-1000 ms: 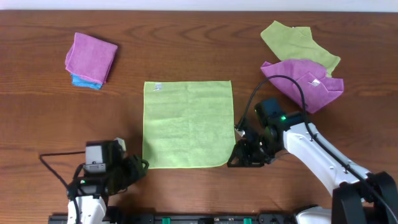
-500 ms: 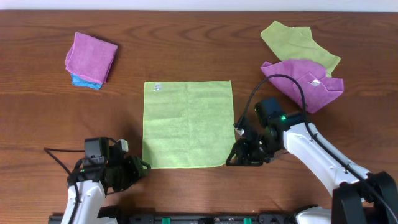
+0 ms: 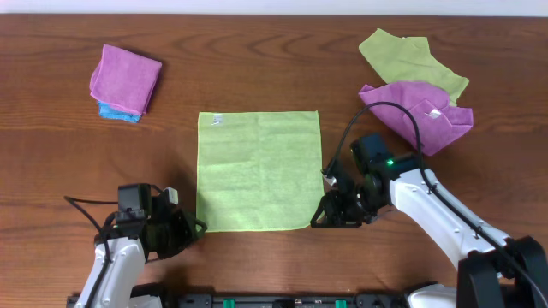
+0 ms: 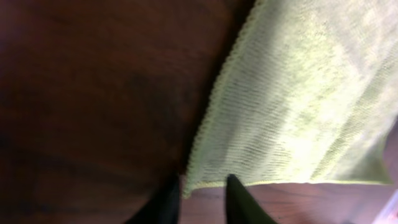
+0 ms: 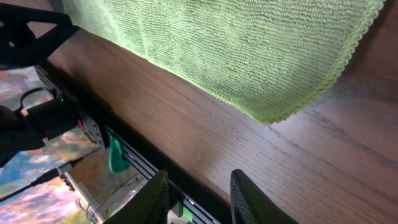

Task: Fold the cloth
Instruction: 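Grasp the green cloth's near left and right corners with both grippers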

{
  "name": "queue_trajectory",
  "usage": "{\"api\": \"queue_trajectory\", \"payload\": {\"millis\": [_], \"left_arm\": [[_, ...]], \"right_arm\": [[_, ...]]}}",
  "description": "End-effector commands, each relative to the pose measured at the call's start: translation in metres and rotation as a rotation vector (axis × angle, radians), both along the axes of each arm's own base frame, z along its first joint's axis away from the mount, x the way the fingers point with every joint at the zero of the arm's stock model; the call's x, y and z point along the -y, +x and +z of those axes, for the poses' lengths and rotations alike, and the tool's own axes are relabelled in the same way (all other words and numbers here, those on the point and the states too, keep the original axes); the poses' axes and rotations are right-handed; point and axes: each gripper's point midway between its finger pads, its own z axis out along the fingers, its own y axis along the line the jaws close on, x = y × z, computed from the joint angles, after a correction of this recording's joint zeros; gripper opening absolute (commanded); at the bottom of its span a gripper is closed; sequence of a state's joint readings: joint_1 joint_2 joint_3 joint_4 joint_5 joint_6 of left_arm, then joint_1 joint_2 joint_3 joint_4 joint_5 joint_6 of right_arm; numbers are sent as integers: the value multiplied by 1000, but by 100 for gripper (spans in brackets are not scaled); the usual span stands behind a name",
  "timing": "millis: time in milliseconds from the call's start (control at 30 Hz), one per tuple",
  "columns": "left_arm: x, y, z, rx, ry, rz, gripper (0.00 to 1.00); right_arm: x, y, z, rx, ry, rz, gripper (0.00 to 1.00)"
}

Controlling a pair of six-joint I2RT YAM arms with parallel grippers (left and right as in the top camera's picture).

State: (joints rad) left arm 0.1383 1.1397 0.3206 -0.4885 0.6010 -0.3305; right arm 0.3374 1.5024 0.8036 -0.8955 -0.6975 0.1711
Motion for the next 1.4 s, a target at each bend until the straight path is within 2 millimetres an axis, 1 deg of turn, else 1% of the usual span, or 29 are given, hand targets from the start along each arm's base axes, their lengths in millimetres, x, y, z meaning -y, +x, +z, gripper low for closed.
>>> {"api": "queue_trajectory", "payload": {"millis": [0, 67, 200, 333, 467, 567, 667, 867, 933, 1067, 1233, 1367], "left_arm": [[-4, -6, -9, -41, 27, 1, 13], [-4, -6, -10, -44, 26, 2, 6], [-4, -6, -10, -45, 26, 2, 6], [-3, -6, -10, -44, 19, 1, 6], [-3, -6, -10, -44, 19, 0, 6], [-3, -6, -10, -44, 19, 0, 6], [-3, -6, -10, -44, 19, 0, 6], [-3, -6, -10, -44, 19, 0, 6], [-3, -6, -10, -45, 19, 0, 6], [-3, -6, -10, -44, 19, 0, 6], [-3, -6, -10, -45, 19, 0, 6], [-3, -7, -10, -46, 19, -1, 6]], "right_arm": [[-2, 1, 5, 23, 28, 8, 33], [-2, 1, 5, 23, 27, 7, 33], [-1, -1, 5, 7, 21, 2, 35], [3, -5, 3, -25, -8, -21, 34], [19, 1, -10, -18, -137, -72, 35], [15, 14, -10, 7, -129, -123, 36], [10, 24, -11, 20, -121, -164, 34], [12, 14, -30, -52, -190, -154, 32], [13, 15, -33, -58, -193, -156, 32], [15, 18, -36, -50, -217, -171, 35], [13, 17, -44, -72, -228, -169, 34], [12, 16, -47, -77, -231, -166, 33]]}}
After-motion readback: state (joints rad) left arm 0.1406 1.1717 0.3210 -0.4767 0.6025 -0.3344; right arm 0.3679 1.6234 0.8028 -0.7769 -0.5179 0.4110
